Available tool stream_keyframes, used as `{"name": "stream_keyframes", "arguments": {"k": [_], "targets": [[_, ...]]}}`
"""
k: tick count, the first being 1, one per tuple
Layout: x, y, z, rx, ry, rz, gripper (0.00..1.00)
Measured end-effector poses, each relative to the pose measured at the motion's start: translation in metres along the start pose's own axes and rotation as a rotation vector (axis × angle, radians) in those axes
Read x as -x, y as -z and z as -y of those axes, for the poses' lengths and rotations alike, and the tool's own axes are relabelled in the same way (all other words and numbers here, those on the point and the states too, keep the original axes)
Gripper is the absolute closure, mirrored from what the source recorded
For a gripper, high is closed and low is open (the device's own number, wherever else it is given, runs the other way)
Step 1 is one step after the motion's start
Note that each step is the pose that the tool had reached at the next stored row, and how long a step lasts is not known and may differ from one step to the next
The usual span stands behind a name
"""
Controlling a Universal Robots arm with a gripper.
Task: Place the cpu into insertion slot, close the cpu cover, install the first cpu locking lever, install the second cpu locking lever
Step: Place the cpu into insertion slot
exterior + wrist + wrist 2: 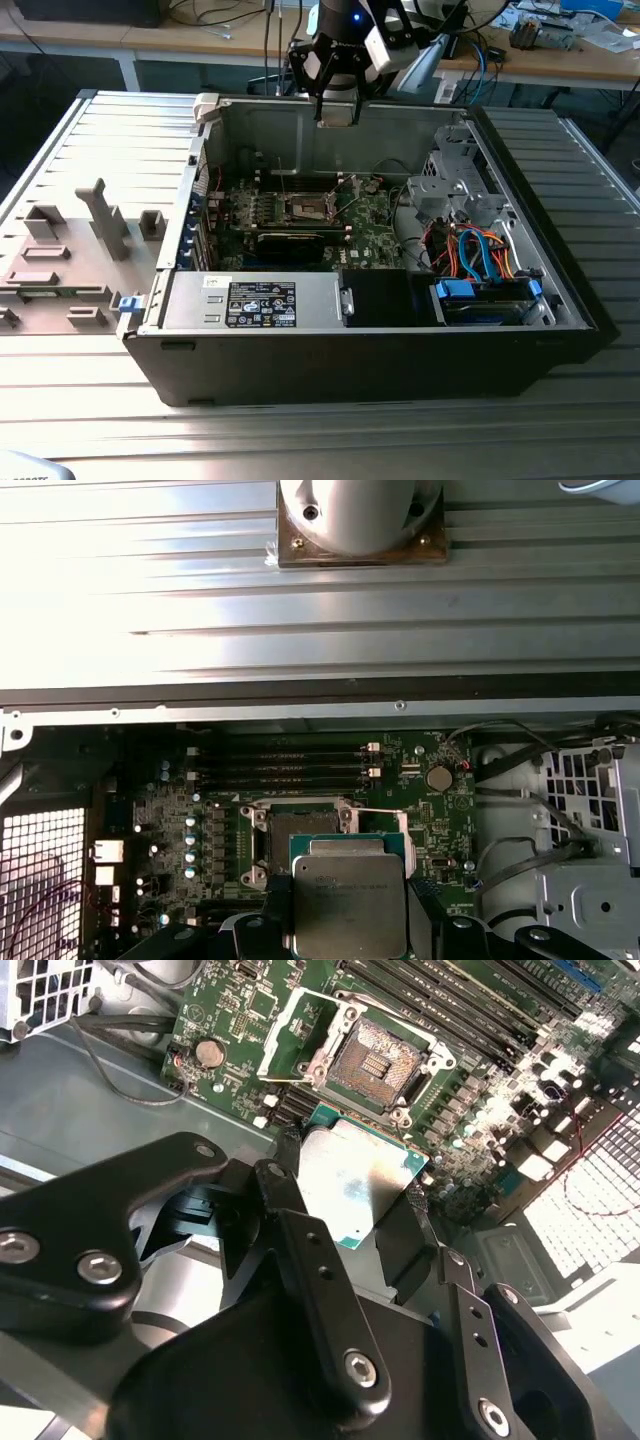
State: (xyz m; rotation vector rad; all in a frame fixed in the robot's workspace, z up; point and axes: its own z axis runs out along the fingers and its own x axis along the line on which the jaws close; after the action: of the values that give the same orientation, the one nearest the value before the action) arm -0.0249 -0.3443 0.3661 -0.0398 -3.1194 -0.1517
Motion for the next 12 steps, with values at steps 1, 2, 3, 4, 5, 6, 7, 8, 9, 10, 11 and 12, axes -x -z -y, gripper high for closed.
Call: {"name": "stream_keyframes", "arguments": {"k": [1, 2, 3, 4, 5, 6, 7, 8, 9, 10, 11, 12], "targets": [[0.0, -0.0002, 0.0, 0.0, 0.0, 0.0, 0.46], [0.0, -0.0004, 0.0, 0.0, 0.0, 0.0, 0.46], [0.0, -0.0005, 0.0001, 0.0, 0.0, 0.0, 0.46], [0.0, -0.0007, 0.0001, -0.0001, 0.0, -0.0001, 0.46], [0.0, -0.0008, 0.0001, -0.0001, 0.0, 0.0, 0.46], [0.0, -0.001, 0.0001, 0.0, 0.0, 0.0, 0.46], [0.0, -0.0013, 0.0001, -0.0001, 0.0, 0.0, 0.46], [0.0, -0.0014, 0.0001, 0.0, 0.0, 0.0, 0.46], [0.0, -0.0015, 0.0002, 0.0, 0.0, 0.0, 0.46], [0.0, -0.0016, 0.0002, 0.0, 0.0, 0.0, 0.46], [0.0, -0.0017, 0.0002, 0.0, 0.0, 0.0, 0.46], [0.0, -0.0019, 0.0002, 0.0, 0.0, 0.0, 0.46]]}}
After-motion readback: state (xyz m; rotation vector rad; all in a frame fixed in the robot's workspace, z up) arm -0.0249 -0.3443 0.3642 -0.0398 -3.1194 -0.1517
